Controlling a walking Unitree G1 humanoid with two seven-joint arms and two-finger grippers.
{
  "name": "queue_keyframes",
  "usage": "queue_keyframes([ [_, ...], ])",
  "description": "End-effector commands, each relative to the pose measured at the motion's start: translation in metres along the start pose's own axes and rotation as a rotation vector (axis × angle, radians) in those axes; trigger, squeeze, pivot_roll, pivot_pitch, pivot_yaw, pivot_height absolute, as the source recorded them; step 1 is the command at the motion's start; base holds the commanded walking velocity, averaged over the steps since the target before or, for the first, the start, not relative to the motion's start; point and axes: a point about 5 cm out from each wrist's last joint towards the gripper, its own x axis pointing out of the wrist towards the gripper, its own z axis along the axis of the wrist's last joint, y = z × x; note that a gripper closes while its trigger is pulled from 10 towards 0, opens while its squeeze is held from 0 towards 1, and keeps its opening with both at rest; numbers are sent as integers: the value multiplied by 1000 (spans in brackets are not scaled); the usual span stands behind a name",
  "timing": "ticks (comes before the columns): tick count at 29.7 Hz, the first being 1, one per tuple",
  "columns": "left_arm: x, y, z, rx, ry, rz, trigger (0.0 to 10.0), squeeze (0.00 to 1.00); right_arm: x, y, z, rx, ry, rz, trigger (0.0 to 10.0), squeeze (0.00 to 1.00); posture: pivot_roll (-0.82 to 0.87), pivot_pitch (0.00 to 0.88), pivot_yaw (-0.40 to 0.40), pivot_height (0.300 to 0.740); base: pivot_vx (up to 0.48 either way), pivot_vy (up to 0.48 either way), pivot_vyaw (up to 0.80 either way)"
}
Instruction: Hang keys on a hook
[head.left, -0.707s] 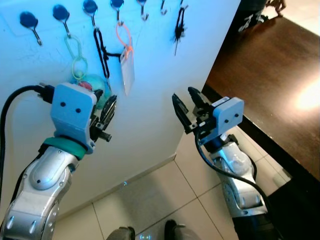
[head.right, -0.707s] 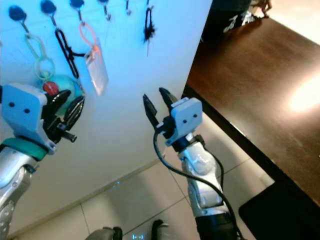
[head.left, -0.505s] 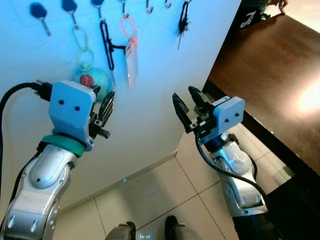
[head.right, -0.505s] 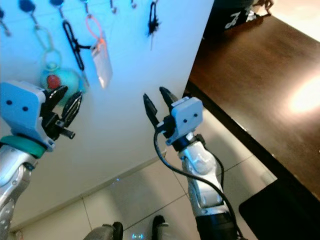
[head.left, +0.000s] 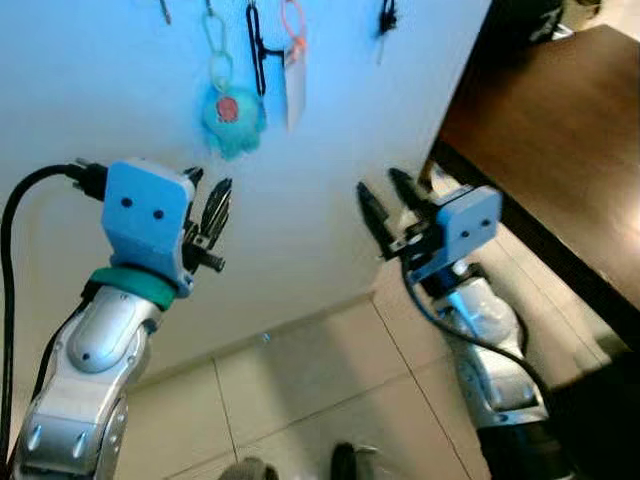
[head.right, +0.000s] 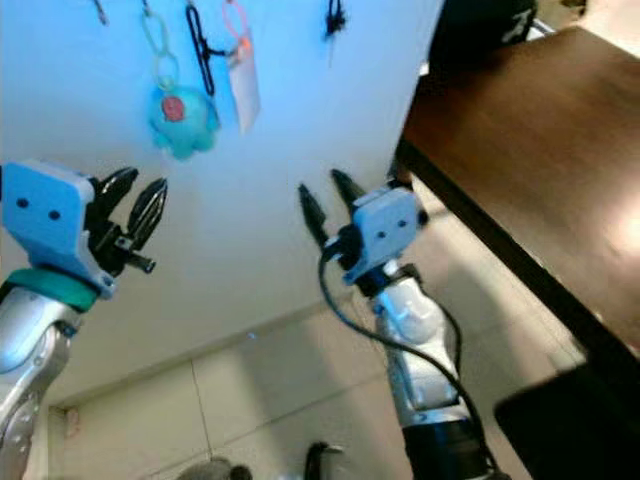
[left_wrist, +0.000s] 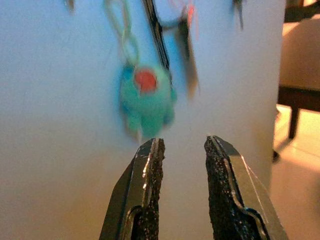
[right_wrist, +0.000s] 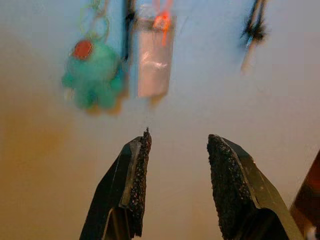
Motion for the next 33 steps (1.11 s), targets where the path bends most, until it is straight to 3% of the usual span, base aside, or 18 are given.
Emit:
queue_keyframes([
  [1,-2,1,-3,10,9,6,10000,0,0,5,-4,28,20,10,10000,0,100,94,76,740,-334,0,-550],
  [33,6,3,-5,-22,45,48,10000,0,2,3,-5,65,22,-15,10000,0,104,97,85,740,0,0,-800],
])
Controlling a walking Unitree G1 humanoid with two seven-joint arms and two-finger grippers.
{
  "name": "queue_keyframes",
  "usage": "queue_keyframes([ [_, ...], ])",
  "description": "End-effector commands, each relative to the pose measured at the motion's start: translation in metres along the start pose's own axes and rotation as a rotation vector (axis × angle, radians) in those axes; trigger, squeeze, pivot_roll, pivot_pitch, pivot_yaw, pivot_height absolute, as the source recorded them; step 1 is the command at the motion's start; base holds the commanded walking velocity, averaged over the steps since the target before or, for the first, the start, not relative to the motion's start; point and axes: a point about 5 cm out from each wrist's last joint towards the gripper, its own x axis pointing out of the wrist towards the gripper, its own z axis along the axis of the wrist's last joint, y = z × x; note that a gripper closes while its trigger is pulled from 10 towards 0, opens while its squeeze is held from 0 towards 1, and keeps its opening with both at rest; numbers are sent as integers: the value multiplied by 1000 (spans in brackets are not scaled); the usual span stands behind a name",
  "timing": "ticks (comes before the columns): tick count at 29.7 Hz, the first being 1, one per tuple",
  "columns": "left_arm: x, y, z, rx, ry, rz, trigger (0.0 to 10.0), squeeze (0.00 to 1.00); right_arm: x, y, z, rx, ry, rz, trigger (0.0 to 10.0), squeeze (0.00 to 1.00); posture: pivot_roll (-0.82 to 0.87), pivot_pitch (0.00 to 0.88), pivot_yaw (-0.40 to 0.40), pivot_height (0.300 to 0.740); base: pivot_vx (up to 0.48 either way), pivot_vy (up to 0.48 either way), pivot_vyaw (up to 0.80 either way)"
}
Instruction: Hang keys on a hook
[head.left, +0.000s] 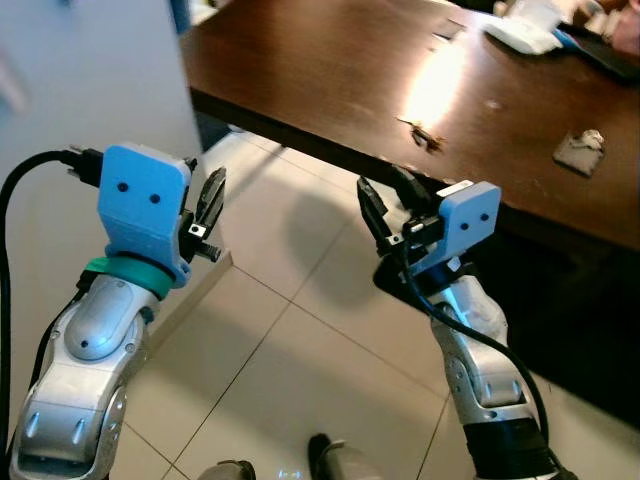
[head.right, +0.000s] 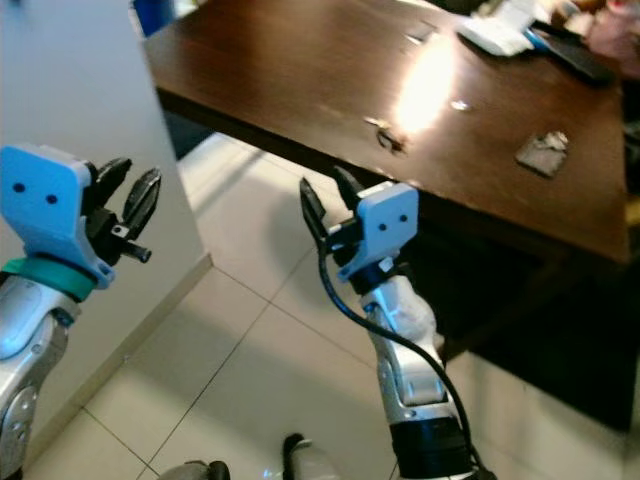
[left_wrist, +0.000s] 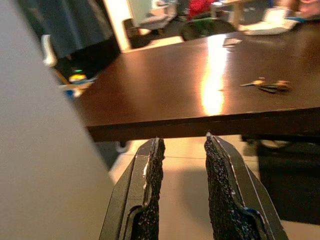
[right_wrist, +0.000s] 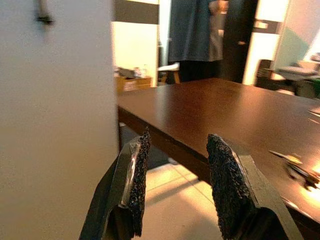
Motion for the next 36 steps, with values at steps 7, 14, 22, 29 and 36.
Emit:
queue_keyframes([
  [7,2,1,-1,0,7,9,10000,0,-3,0,-3,12,18,-6,10000,0,103,97,86,740,0,0,-800],
  [14,5,1,-3,40,3,28,10000,0,-3,1,-3,-9,14,-3,10000,0,103,99,87,740,327,0,-639],
  [22,7,0,-4,37,3,21,10000,0,-4,1,-4,-33,15,-3,10000,0,100,102,90,740,433,0,0],
  [29,8,-2,-4,38,2,13,10000,0,-4,1,-4,-39,18,-3,10000,0,101,104,90,740,435,0,0],
  [36,8,-3,-5,40,-1,9,10000,0,-4,1,-4,-40,18,-3,10000,0,100,103,89,740,434,0,0],
])
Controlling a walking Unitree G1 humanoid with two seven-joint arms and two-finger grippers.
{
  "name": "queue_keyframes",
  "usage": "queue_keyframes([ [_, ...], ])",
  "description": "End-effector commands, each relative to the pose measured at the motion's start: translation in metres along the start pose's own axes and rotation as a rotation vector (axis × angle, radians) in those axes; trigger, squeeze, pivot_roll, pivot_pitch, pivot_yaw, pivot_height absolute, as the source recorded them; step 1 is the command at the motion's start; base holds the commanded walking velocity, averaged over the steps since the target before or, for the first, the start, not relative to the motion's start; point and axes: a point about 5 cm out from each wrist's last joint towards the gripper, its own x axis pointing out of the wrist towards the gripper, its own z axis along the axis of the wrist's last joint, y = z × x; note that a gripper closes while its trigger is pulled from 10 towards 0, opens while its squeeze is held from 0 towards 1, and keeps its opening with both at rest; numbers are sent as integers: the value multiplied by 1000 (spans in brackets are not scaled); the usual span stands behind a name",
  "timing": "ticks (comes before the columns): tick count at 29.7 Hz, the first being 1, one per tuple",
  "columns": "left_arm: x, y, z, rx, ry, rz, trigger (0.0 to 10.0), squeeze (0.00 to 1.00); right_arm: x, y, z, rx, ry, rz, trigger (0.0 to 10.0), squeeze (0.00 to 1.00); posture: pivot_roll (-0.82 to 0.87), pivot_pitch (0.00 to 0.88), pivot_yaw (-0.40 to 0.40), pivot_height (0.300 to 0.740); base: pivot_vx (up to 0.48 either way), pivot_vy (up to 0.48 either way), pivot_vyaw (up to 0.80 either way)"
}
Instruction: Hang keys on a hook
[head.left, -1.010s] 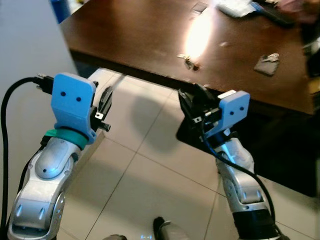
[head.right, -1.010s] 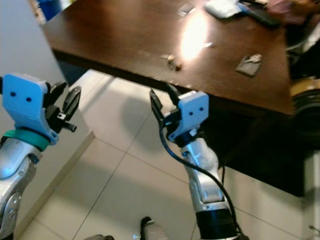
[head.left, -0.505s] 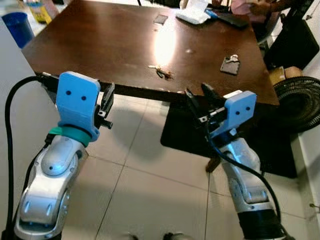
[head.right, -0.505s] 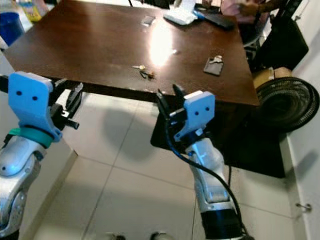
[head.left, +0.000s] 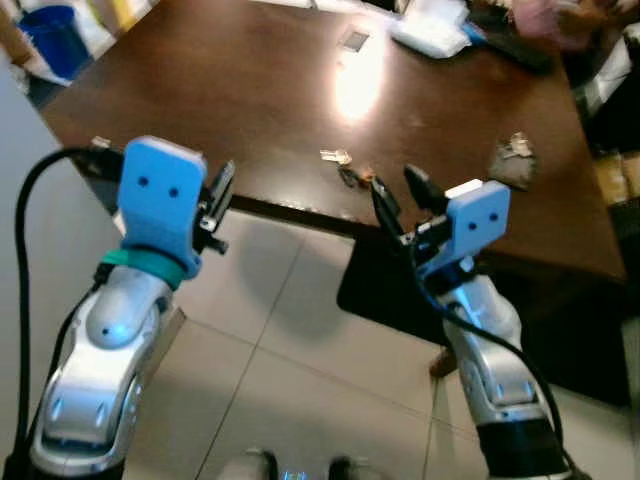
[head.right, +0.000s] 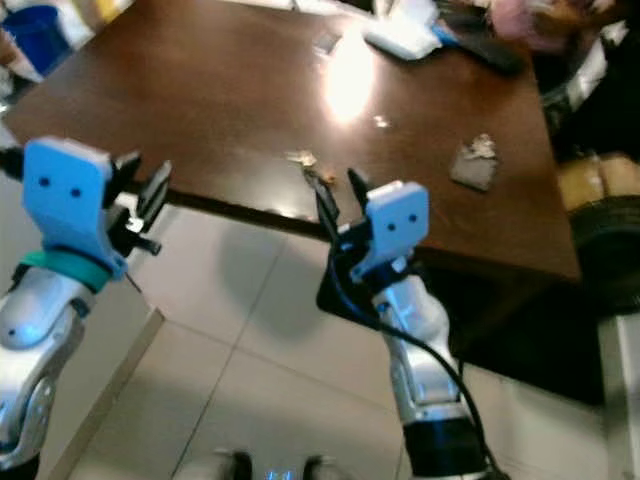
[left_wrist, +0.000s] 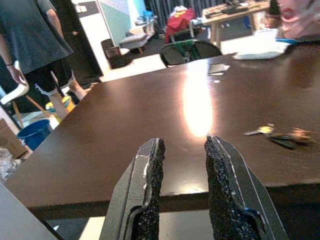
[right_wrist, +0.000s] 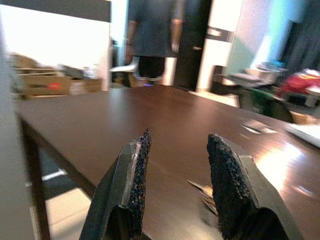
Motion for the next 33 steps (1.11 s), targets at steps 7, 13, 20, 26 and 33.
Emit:
queue_keyframes([
  [7,-1,-2,-2,3,3,-9,10000,0,-4,-2,-4,-9,21,-3,10000,0,99,101,89,740,435,0,0],
  [13,0,-2,-2,2,-1,-13,10000,0,-4,-2,-4,-12,20,-2,10000,0,99,97,89,740,435,0,0],
  [20,2,-9,-1,-15,-11,-81,10000,0,-4,-3,-5,-14,24,-5,10000,0,97,92,91,740,435,0,0],
  [26,2,-33,-6,-63,3,-315,10000,0,-4,-8,-6,-30,28,-19,10000,0,82,92,99,740,434,0,0],
  [33,9,-85,-29,-113,75,-540,10000,0,-7,-19,-6,-68,35,-50,10000,0,55,100,124,740,428,0,0],
])
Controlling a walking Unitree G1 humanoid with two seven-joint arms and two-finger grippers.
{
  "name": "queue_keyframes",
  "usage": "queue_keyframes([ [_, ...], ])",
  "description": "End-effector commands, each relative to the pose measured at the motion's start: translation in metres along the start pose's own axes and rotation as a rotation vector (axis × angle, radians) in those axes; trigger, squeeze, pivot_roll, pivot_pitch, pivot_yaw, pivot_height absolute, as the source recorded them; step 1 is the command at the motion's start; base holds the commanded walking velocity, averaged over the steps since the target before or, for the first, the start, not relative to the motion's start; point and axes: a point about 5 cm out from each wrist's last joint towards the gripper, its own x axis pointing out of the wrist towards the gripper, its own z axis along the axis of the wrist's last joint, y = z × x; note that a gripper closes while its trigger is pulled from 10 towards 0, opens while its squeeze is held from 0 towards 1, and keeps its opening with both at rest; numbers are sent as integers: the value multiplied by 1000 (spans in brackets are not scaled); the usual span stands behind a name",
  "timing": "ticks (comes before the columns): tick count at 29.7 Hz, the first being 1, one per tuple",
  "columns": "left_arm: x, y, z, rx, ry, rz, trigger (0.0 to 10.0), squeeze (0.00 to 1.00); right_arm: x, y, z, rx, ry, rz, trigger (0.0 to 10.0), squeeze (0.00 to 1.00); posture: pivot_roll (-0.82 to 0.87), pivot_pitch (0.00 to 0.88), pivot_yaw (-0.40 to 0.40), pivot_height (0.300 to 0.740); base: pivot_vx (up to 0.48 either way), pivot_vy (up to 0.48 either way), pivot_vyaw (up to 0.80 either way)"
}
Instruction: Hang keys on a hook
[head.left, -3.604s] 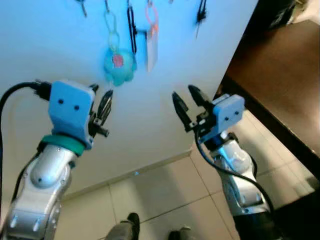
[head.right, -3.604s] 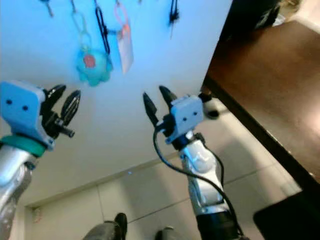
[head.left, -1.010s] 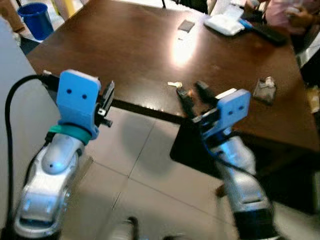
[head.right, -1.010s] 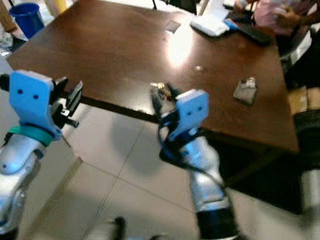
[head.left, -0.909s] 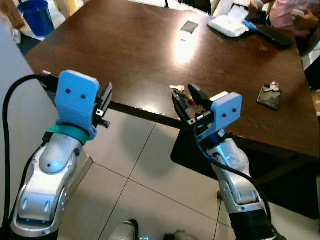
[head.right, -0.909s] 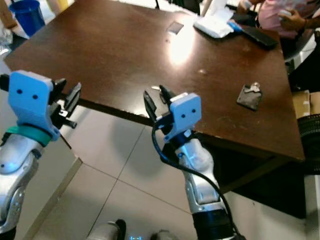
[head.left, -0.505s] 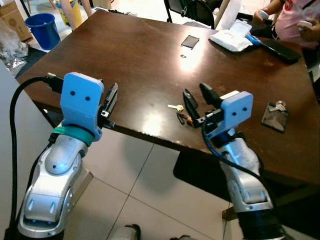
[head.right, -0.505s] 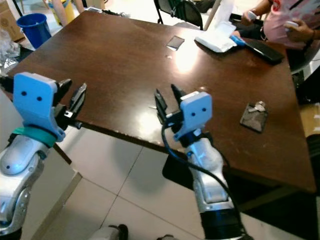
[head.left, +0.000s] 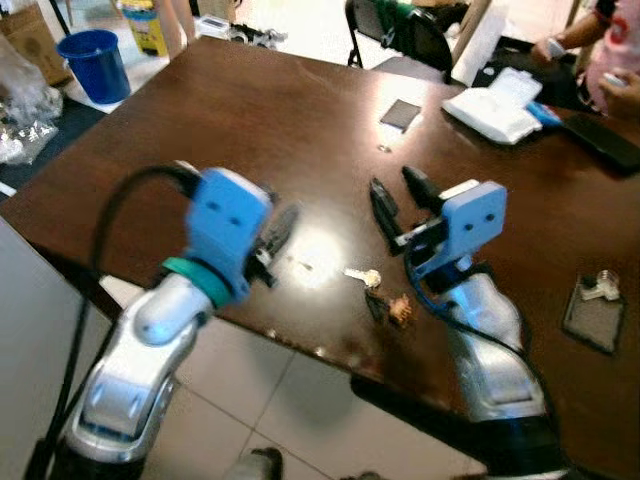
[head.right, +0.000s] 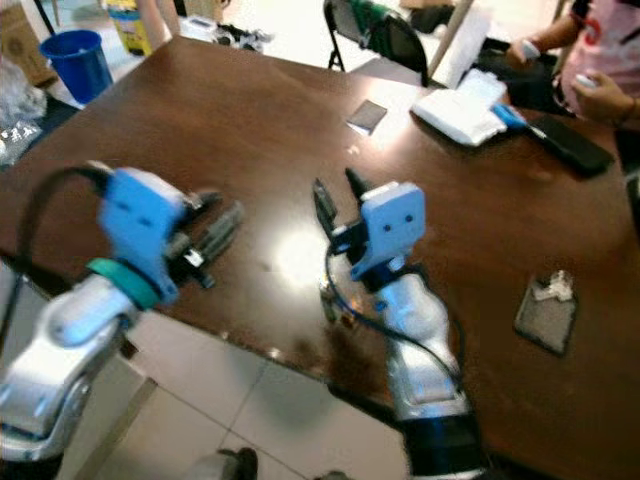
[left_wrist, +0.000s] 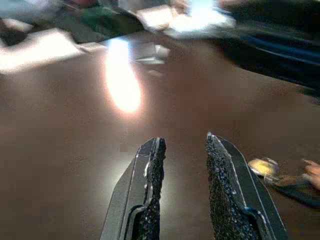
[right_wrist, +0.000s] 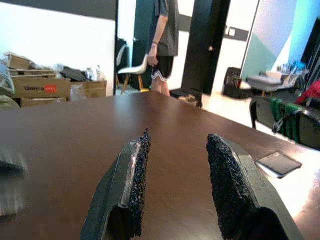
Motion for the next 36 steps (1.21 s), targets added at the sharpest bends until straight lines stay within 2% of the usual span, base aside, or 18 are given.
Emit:
queue_keyframes([
  [1,14,-18,-5,-19,8,-74,10000,0,-7,-10,-5,-30,27,-33,10000,0,49,102,133,740,349,0,0],
  [2,18,-28,-9,-29,37,-141,10000,0,-9,-14,-6,-40,35,-45,10000,0,44,105,141,740,0,0,0],
  [3,18,-28,-9,-29,37,-141,10000,0,-9,-14,-6,-40,35,-45,10000,0,44,105,141,740,0,0,0],
  [5,16,-42,-19,22,96,-311,10000,0,-14,-19,-9,-58,49,-63,10000,0,40,105,146,740,0,0,0],
  [6,10,-43,-24,42,117,-399,10000,0,-16,-21,-10,-67,55,-69,10000,0,38,107,152,740,0,0,0],
  [8,6,-42,-27,53,128,-450,10000,0,-17,-23,-10,-72,58,-72,10000,0,38,107,152,740,0,0,0],
  [9,3,-36,-30,70,148,-472,10000,0,-18,-25,-11,-80,65,-77,10000,0,39,109,154,740,0,0,0],
  [11,3,-36,-30,70,148,-472,10000,0,-18,-25,-11,-80,65,-77,10000,0,39,109,154,740,0,0,0],
  [13,1,-28,-32,83,162,-486,10000,0,-20,-28,-12,-87,71,-80,10000,0,35,111,158,740,0,0,0],
  [15,8,-7,-34,144,161,-366,10000,0,-22,-35,-12,-109,82,-86,10000,0,10,118,173,740,0,0,0],
  [16,8,-7,-34,144,161,-366,10000,0,-22,-35,-12,-109,82,-86,10000,0,10,118,173,740,0,0,0],
  [18,21,2,-36,168,166,-244,10000,0,-25,-37,-12,-125,89,-86,10000,0,-6,122,185,740,0,0,0],
  [21,24,-4,-37,209,165,-275,10000,0,-29,-38,-12,-138,101,-77,10000,0,-24,126,191,740,0,0,0],
  [24,20,-8,-33,202,141,-326,10000,0,-35,-36,-14,-147,120,-42,10000,0,-34,131,191,740,0,0,0],
  [28,13,0,-21,179,103,-387,10000,0,-46,-29,-16,-142,168,74,10000,0,-36,135,181,740,0,0,0],
  [30,15,8,-10,125,73,-349,10000,0,-68,-35,-21,-136,248,106,10000,0,-43,141,178,740,0,0,0],
  [33,16,10,-7,106,63,-330,10000,0,-76,-39,-23,-137,277,99,10000,0,-50,143,181,740,0,0,0],
  [36,25,11,3,28,38,-260,10000,0,-112,-38,-29,-49,368,39,10000,0,-103,152,191,740,0,0,0],
])
